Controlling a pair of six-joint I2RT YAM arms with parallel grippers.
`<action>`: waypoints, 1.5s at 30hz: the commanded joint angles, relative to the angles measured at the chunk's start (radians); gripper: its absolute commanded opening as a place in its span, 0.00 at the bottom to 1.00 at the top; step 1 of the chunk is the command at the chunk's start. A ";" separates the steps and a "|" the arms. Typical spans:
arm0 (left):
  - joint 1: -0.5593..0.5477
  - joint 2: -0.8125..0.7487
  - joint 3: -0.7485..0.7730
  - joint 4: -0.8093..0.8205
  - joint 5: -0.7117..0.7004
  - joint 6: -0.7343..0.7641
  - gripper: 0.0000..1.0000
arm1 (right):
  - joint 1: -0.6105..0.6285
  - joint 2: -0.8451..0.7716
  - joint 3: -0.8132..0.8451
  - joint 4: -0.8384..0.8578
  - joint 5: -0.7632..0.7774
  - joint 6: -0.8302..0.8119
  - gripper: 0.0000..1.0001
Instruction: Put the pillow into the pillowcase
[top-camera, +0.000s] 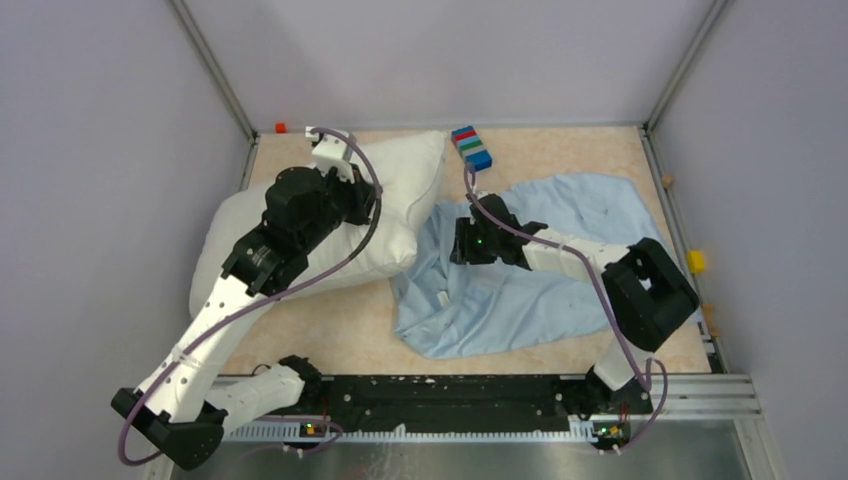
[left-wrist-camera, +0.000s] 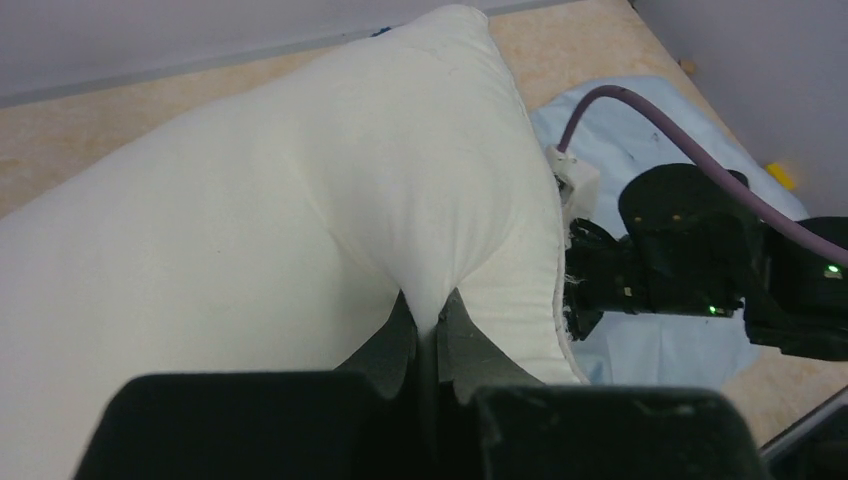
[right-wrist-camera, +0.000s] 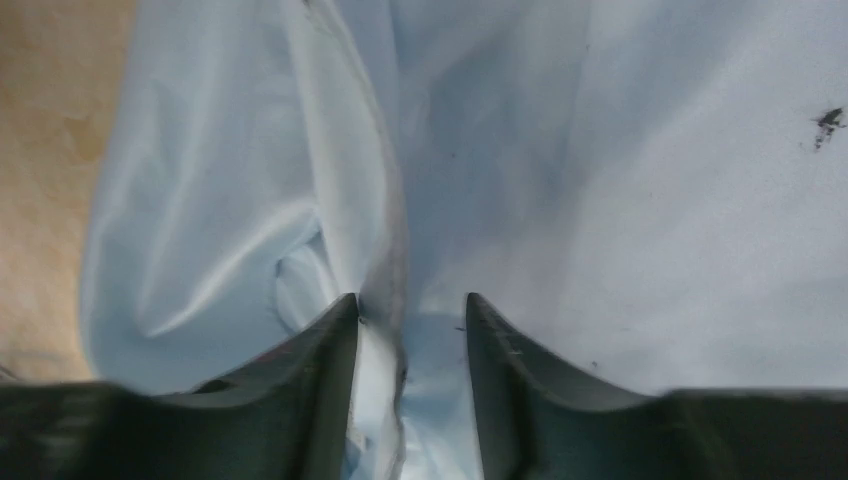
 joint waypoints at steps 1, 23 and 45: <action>0.002 -0.072 -0.029 0.092 0.101 -0.013 0.00 | -0.030 0.047 0.009 0.073 -0.003 0.012 0.33; 0.002 -0.234 -0.368 -0.027 0.381 -0.030 0.00 | -0.026 -0.228 -0.023 -0.007 0.145 0.023 0.00; -0.018 0.131 -0.182 0.222 0.207 -0.163 0.00 | 0.151 -0.373 -0.090 0.008 0.137 -0.175 0.00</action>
